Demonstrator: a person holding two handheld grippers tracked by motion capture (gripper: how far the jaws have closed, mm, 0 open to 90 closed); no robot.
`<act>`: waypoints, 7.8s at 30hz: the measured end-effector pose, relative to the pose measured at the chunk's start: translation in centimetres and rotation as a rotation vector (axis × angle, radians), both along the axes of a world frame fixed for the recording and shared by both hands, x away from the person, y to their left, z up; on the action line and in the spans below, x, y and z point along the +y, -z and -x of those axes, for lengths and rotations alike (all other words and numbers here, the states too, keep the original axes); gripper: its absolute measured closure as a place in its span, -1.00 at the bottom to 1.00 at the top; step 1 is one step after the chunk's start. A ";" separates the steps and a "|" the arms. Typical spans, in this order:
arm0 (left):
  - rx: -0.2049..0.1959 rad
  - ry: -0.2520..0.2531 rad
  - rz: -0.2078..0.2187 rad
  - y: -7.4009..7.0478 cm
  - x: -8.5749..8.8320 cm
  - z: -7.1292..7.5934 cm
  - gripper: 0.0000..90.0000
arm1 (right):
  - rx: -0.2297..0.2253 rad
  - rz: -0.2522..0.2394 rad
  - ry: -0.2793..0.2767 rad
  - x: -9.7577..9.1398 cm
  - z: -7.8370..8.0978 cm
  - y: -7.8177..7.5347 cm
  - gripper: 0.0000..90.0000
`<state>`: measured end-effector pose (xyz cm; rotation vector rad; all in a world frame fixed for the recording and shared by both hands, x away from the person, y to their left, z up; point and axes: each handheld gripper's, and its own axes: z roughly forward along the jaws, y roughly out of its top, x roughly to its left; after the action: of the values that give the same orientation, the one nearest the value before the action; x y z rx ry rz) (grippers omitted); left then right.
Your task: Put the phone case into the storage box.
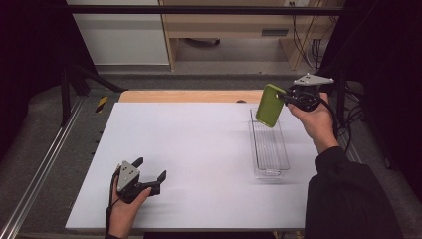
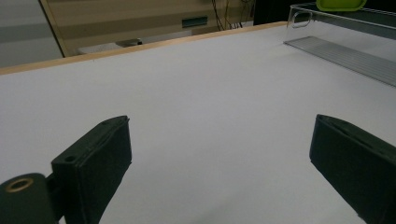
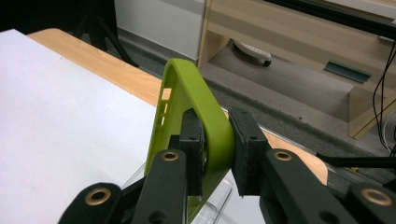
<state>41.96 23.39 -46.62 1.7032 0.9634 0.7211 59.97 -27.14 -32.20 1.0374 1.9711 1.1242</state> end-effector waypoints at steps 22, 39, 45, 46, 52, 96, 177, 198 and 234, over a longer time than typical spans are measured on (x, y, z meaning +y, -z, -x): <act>-0.002 0.001 -0.001 0.0 0.0 0.1 -0.88 | 0.038 0.023 0.006 0.7 -1.3 2.4 0.70; 0.005 0.000 -0.003 0.1 0.0 -0.1 -0.88 | 0.049 0.046 -0.002 1.3 -2.1 3.7 0.70; 0.007 -0.003 0.002 0.1 0.1 -0.1 -0.88 | 0.052 0.056 0.000 1.6 -2.8 4.5 0.70; 0.008 -0.003 0.002 0.2 0.1 -0.1 -0.88 | 0.052 0.056 0.000 1.6 -2.8 4.5 0.70; 0.009 -0.001 -0.001 0.2 0.0 -0.1 -0.88 | 0.044 0.058 -0.006 1.9 -3.2 4.9 0.70; 0.009 -0.004 0.002 0.2 0.1 0.0 -0.88 | 0.011 0.082 0.006 2.4 -3.8 5.6 0.69; 0.013 -0.017 0.004 0.1 0.5 0.0 -0.87 | -0.028 0.076 0.170 3.9 -5.0 6.7 0.40; 0.014 -0.017 0.005 0.1 0.6 0.0 -0.87 | -0.033 0.062 0.189 4.0 -5.2 7.0 0.34; 0.010 -0.015 0.006 0.0 0.5 0.0 -0.87 | -0.032 0.054 0.216 4.4 -5.7 7.5 0.29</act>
<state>41.95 23.92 -46.63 1.6968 0.9855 0.7199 65.66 -22.75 -39.72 1.1651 1.8044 0.9595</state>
